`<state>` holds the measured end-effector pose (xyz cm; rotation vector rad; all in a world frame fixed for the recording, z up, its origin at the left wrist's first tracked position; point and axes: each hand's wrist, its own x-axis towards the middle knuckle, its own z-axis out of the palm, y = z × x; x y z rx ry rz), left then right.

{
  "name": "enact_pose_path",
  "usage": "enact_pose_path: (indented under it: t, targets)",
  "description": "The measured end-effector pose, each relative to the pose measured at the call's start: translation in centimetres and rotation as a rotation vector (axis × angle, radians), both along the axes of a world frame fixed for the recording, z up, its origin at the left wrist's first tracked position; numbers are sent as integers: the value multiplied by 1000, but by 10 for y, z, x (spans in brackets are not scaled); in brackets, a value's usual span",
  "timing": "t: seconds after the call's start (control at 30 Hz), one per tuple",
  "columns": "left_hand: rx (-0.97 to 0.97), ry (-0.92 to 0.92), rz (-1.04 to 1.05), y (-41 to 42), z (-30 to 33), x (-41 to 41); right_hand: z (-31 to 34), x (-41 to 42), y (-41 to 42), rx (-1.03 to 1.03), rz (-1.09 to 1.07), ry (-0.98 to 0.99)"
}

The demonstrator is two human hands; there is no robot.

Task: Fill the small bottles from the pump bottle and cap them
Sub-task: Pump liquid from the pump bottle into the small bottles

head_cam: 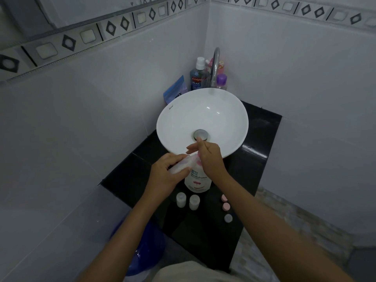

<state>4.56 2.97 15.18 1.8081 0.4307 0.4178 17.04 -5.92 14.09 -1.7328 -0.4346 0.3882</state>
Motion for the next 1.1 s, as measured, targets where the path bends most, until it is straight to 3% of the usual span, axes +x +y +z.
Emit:
enact_pose_path:
  t: [0.3,0.6,0.87,1.1]
  targets:
    - [-21,-55,0,2,11,0,17,10,-2,-47,55,-78]
    - [-7,-35,3,1,-1,-1,12,2,1,-22,4,88]
    - [33,7,-27,4,-2,-2,6,2,-2,-90,25,26]
    - [112,-36,2,5,-1,-5,18,4,-1,-13,28,38]
